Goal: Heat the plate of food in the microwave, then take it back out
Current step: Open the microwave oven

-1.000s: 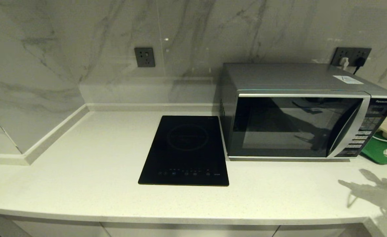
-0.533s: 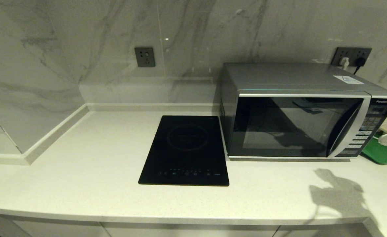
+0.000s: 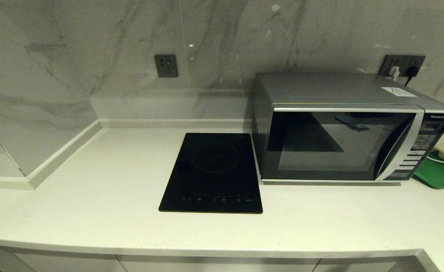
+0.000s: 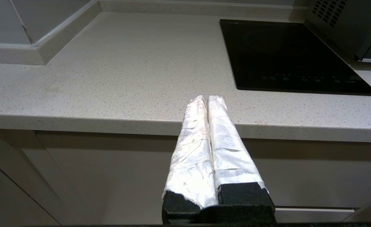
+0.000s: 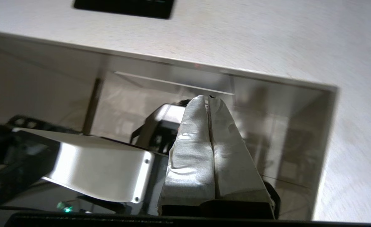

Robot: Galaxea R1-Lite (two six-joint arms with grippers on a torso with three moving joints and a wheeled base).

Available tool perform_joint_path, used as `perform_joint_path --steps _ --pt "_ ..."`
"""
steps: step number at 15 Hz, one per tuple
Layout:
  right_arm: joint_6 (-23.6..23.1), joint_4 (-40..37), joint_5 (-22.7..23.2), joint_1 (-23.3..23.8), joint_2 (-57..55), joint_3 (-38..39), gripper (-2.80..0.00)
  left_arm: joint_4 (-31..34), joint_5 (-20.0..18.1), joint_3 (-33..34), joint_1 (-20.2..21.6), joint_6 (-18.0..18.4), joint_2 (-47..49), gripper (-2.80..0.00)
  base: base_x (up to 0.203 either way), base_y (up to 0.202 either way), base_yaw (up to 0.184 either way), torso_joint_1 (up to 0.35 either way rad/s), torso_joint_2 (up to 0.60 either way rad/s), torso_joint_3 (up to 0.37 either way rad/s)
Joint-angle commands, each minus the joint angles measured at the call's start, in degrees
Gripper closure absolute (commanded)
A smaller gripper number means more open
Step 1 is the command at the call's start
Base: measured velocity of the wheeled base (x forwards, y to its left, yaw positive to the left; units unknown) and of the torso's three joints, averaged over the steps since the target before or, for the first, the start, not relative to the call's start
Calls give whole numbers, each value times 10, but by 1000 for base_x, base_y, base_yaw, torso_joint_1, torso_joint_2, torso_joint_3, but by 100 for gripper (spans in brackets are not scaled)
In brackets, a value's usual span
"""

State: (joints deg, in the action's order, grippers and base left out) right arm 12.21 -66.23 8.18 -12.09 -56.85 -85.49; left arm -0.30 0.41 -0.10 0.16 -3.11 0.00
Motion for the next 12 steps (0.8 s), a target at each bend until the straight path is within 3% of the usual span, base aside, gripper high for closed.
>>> perform_joint_path --steps 1,5,9,12 --pt "13 -32 -75 2 137 27 0 0 0 0 0 -1 0 0 0 0 0 0 0 0" --pt "-1 -58 -113 113 315 84 0 0 0 0 0 -1 0 0 0 0 0 0 0 0" --pt "-13 -95 -117 130 446 182 0 0 0 0 0 -1 0 0 0 0 0 0 0 0" --pt "1 -9 -110 127 461 239 0 0 0 0 0 -1 0 0 0 0 0 0 0 0"
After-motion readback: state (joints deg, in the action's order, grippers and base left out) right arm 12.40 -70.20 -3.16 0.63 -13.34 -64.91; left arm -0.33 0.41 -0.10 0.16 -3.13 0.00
